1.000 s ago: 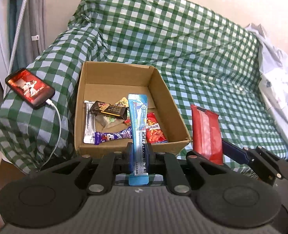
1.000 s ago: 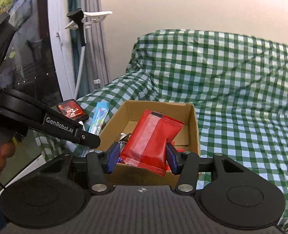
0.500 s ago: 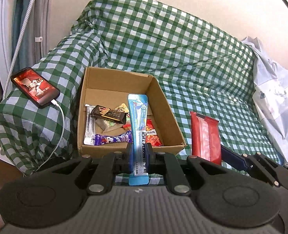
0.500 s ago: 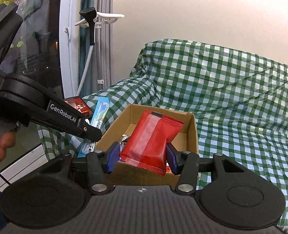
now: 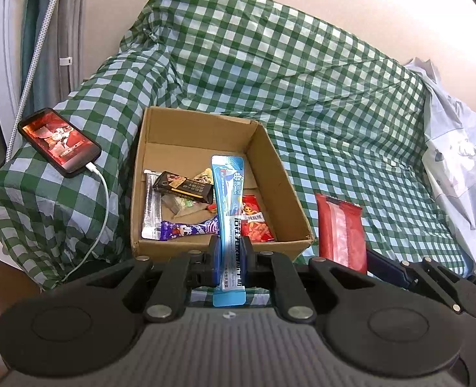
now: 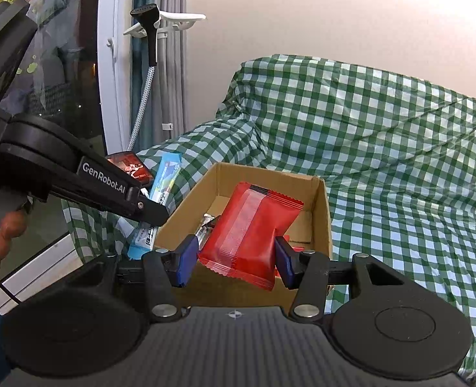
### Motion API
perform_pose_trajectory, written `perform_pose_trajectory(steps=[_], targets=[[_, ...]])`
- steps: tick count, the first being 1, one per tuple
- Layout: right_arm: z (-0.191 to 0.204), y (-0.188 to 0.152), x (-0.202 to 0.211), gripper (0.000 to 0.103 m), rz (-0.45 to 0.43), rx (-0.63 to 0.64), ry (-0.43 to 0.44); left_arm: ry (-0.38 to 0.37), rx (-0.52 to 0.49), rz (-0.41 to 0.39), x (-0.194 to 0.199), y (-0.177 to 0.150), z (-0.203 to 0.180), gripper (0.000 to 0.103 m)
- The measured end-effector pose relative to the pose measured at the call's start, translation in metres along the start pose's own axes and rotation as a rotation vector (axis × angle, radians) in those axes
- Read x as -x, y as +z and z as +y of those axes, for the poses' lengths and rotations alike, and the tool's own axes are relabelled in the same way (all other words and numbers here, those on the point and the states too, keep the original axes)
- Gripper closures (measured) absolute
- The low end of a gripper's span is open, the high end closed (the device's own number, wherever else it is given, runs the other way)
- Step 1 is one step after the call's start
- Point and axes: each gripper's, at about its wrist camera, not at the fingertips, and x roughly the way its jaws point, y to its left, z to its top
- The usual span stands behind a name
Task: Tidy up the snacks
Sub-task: 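Carry the blue stick snack with left tool while right carries red pack over box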
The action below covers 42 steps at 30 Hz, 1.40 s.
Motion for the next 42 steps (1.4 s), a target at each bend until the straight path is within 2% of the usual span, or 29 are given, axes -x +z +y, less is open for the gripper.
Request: perform_pose_trajectory(steps=[15,31,42], targets=[[-0.005,0.000,-0.025,0.050,0.069,-0.032,0.000,0.021,0.009,0.047,-0.030,0.012,0.006,0.091],[-0.024,0.024,-0.070,0.050,0.076,-0.071,-0.055,0.068,0.008,0.045,-0.072,0.066,0.021,0.091],[-0.040,0.036,-0.126,0.050,0.125,-0.080,-0.064,0.093,-0.022,0.070,-0.119,0.092,0.021,0.091]])
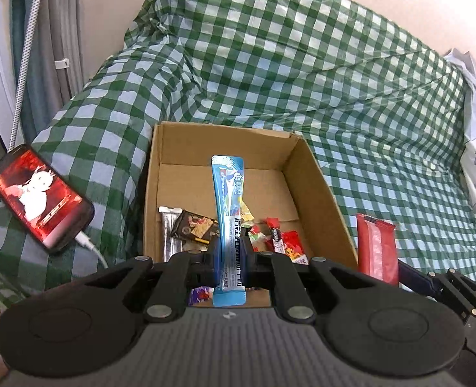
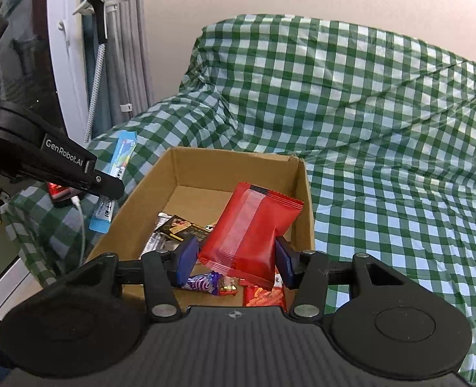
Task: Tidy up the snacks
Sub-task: 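Carry the blue stick snack with left tool while right carries red pack over box, then open both tools to drop the blue stick and red pack into the box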
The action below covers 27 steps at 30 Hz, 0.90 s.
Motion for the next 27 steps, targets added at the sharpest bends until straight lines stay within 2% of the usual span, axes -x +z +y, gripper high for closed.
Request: perform_pose_trajectory(steps=[12,15,16,17,18,19,21,24,27], targets=[[-0.019,0.012,-0.068,0.049,0.060,-0.029,0.012,0.043,-0.043,0.071,-0.074,0.026,-0.001,0.090],[-0.022,0.012,-0.087,0.047,0.077,-0.022,0.027,0.054,-0.054,0.077,-0.090,0.029,-0.002,0.087],[-0.023,0.012,-0.092,0.044,0.080,-0.015,0.030,0.073,-0.065,0.064,-0.093,0.030,-0.003,0.074],[-0.024,0.012,-0.098,0.026,0.088,-0.005,0.031,0.093,-0.077,0.062,-0.096,0.031,-0.003,0.034],[-0.025,0.012,-0.101,0.007,0.095,0.004,0.015,0.108,-0.080,0.068,-0.098,0.032,-0.003,0.013],[-0.025,0.011,-0.102,0.005,0.089,0.008,-0.008,0.120,-0.072,0.065,-0.097,0.032,-0.001,0.001],[-0.027,0.007,-0.100,0.005,0.095,0.021,-0.024,0.138,-0.066,0.041,-0.092,0.030,0.001,0.000],[-0.028,0.000,-0.088,0.005,0.121,-0.005,-0.029,0.141,-0.082,0.091,-0.087,0.024,0.002,0.000],[-0.025,-0.008,-0.068,0.005,0.138,-0.042,-0.029,0.161,-0.075,0.085,-0.068,0.010,0.002,0.000]])
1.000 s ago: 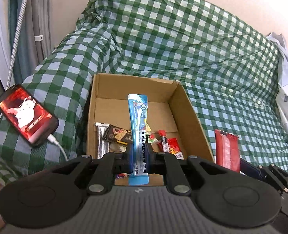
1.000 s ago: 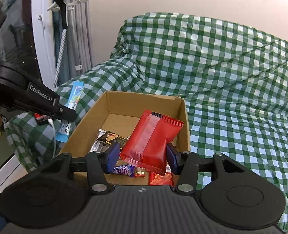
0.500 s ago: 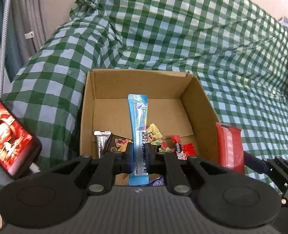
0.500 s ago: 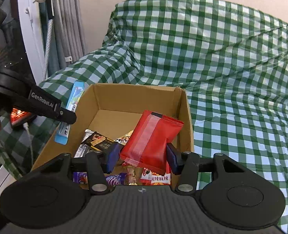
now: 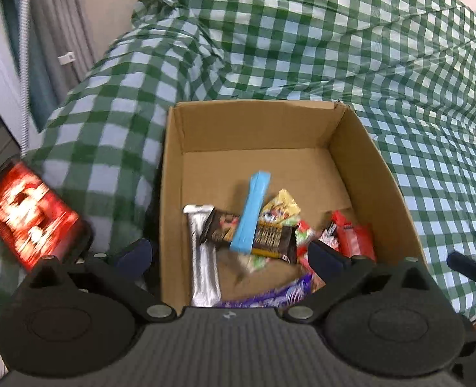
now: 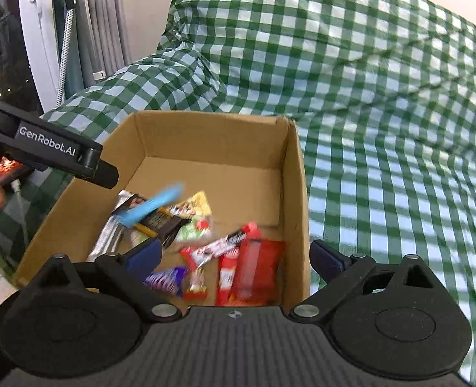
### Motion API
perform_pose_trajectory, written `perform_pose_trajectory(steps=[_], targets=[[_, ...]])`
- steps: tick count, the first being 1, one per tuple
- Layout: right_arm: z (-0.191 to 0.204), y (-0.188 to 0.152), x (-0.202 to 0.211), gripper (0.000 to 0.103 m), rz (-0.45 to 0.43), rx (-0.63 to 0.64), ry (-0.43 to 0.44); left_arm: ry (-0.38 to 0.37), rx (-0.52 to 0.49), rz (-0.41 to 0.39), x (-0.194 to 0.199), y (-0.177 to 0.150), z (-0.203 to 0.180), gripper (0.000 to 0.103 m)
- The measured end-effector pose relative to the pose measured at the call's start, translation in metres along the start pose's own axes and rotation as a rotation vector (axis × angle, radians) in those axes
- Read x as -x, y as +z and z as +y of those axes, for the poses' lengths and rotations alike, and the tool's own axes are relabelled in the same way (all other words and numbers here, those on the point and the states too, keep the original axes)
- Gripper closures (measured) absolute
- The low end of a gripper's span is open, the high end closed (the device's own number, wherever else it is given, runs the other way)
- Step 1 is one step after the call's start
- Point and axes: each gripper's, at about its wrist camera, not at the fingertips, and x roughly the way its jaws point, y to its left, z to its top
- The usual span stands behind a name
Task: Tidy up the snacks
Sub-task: 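Open both tools to drop the blue stick and red pack into the box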
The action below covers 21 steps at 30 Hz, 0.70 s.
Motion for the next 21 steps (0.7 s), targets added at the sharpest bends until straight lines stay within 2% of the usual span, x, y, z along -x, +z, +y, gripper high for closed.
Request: perform_pose_trajectory(steps=[6,12,21], targets=[[0.013,-0.027,0.049,0.005,-0.008,-0.033,0.006,0.008,0.041,-0.028,0.046,-0.038,0.005,0.000],[0.029,-0.050,0.100,0.003,-0.086,-0.007,-0.001,0.007,0.025,-0.066,0.085,-0.076,0.006,0.000],[0.032,-0.064,0.142,0.002,-0.167,-0.025,-0.010,0.027,-0.009,-0.120,0.123,-0.111,0.001,0.000]])
